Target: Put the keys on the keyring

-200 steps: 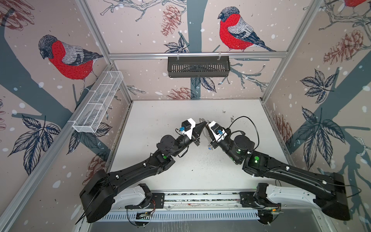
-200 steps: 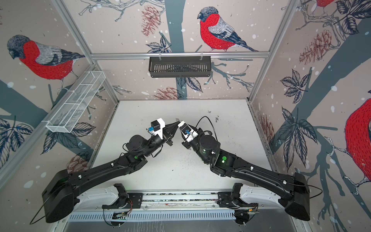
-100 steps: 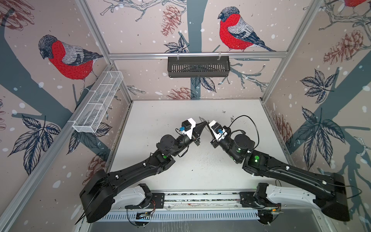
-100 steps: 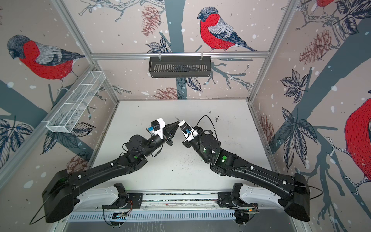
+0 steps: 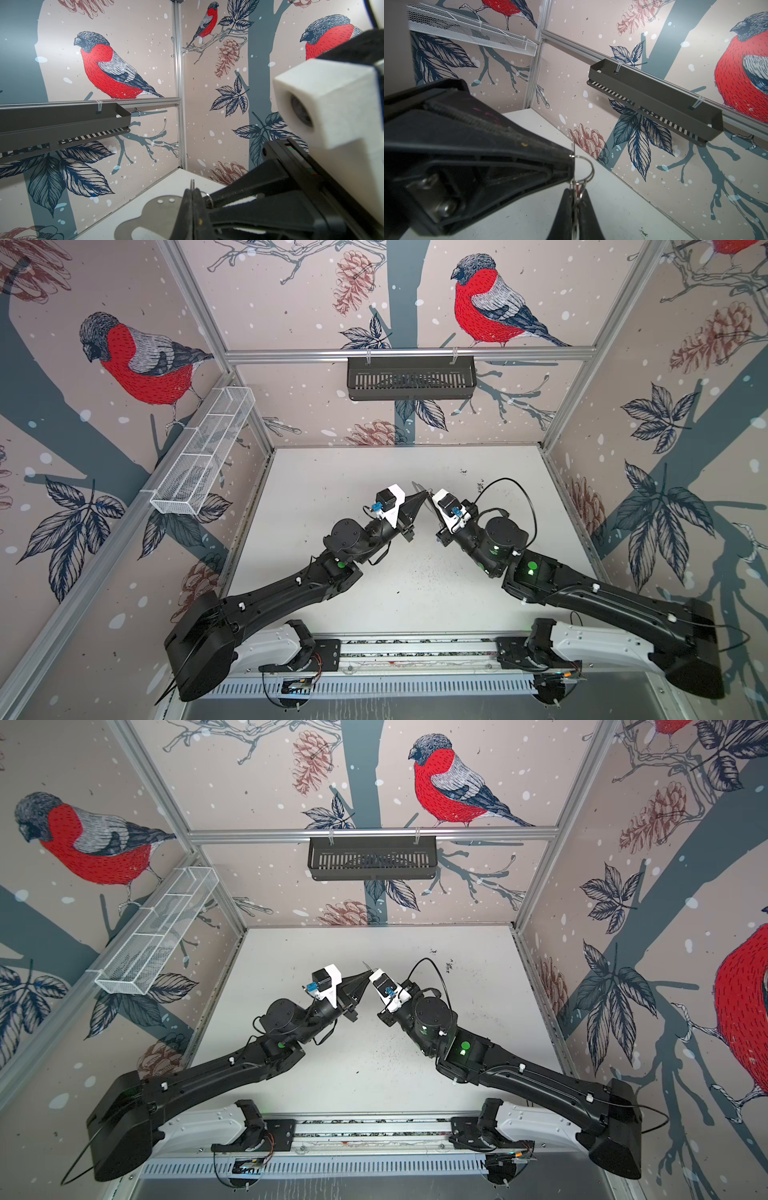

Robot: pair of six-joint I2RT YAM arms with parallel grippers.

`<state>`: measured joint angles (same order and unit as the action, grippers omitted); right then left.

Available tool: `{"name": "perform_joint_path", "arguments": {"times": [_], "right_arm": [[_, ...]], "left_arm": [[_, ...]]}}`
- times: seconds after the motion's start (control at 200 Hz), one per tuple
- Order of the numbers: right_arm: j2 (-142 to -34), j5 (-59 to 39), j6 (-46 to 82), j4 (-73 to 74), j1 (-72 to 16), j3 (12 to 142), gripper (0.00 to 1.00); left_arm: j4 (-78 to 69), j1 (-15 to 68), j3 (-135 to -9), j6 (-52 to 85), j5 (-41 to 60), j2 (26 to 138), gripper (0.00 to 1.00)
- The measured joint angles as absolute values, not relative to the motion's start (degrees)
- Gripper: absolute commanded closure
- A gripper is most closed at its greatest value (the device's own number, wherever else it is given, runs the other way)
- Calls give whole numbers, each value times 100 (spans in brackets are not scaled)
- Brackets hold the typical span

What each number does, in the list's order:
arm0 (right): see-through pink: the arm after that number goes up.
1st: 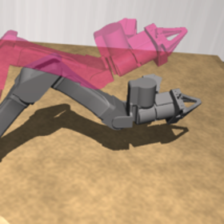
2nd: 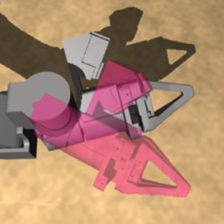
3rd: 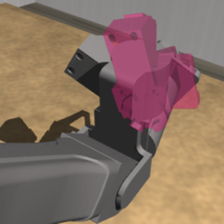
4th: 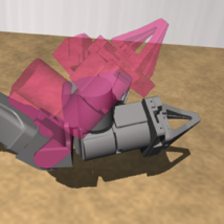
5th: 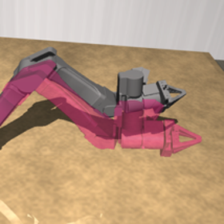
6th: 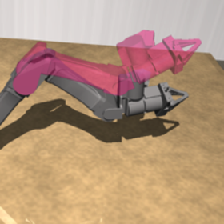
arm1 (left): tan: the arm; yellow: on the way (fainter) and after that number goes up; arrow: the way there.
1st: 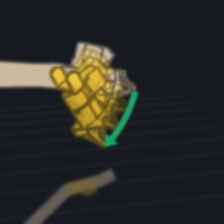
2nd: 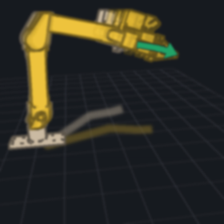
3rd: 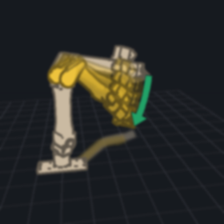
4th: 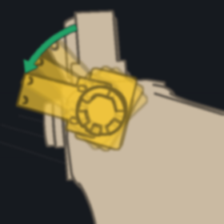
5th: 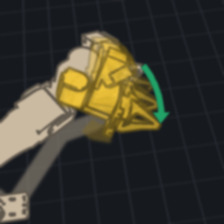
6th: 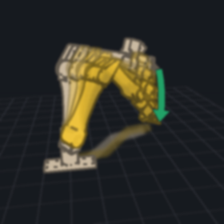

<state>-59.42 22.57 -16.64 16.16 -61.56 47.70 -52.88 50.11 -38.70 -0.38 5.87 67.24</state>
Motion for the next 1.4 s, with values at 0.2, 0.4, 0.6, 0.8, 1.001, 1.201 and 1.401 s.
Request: {"name": "perform_joint_path", "arguments": {"times": [0.2, 0.4, 0.6, 0.8, 1.001, 1.201, 1.401], "right_arm": [[-5944, 2091, -1680, 1553, -6169, 4794, 80], [-5819, 2025, -1664, 1500, -6145, 4794, 79], [-5771, 2014, -1608, 1503, -6071, 4794, 78], [-5723, 1999, -1516, 1503, -6020, 4794, 81], [-5693, 1949, -1496, 1494, -5986, 4794, 89], [-5680, 1898, -1496, 1455, -5972, 4794, 100], [-5677, 1809, -1496, 1358, -5959, 4794, 100]], "left_arm": [[-5288, 5011, -3859, -36, 589, 6729, 100], [-5308, 5015, -3859, -36, 602, 6729, 100], [-5306, 5015, -3837, -34, 607, 6731, 100], [-5297, 5019, -3837, -34, 611, 6731, 100], [-5295, 5019, -3837, -34, 620, 6731, 100], [-5286, 5019, -3826, -34, 622, 6722, 100], [-5221, 5019, -3802, -32, 620, 6707, 100]]}}
